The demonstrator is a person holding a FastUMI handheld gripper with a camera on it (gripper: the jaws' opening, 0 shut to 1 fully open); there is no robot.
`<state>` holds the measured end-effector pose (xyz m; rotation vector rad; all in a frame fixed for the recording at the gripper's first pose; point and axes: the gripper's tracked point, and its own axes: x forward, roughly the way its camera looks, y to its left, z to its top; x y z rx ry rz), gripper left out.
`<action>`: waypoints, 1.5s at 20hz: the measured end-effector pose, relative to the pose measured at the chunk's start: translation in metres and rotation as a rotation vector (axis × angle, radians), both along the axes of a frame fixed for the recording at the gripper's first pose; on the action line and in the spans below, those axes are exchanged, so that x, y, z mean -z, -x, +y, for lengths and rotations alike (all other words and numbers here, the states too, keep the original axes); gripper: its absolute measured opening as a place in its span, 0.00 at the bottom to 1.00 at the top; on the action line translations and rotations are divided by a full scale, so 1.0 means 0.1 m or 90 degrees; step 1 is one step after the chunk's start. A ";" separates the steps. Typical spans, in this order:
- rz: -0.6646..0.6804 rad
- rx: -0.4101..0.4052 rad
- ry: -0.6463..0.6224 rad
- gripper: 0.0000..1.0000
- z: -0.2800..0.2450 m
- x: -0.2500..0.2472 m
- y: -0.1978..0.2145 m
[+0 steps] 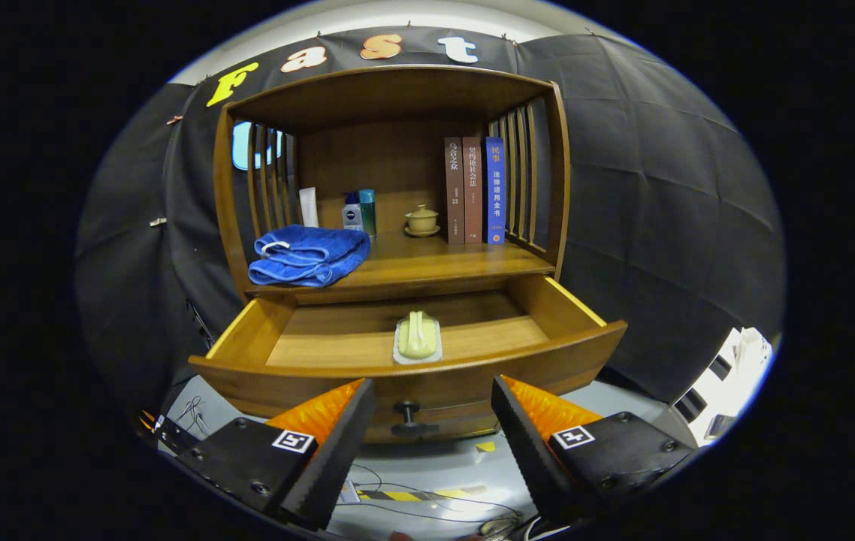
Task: Pull open the drawer, take out the items inside it, and place them on the countertop above the cabinet.
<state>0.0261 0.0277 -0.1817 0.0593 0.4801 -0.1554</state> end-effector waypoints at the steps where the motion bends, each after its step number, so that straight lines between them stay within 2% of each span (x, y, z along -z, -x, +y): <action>1: 0.006 0.008 0.009 0.99 -0.02 -0.09 -0.12; 5: 0.085 0.033 -0.011 0.99 0.02 -0.11 -0.60; 8: 0.193 0.051 -0.019 1.00 -0.01 0.27 -0.97; 11: 0.258 0.024 -0.041 0.91 0.07 0.52 -1.23; 13: 0.281 0.015 -0.073 0.90 0.17 0.73 -1.43; 15: 0.311 0.015 -0.071 0.90 0.14 0.87 -1.54; 17: 0.345 0.002 -0.044 0.67 0.08 1.03 -1.62; 22: 0.377 -0.003 -0.048 0.67 0.00 1.28 -1.76; 24: 0.398 -0.008 -0.037 0.55 -0.04 1.39 -1.77; 27: 0.424 -0.046 -0.024 0.37 -0.05 1.58 -1.74; 28: 0.423 -0.037 -0.031 0.30 -0.04 1.47 -1.73; 29: 0.417 -0.025 -0.044 0.31 -0.03 1.45 -1.73; 30: 0.417 -0.021 -0.055 0.26 -0.02 1.46 -1.70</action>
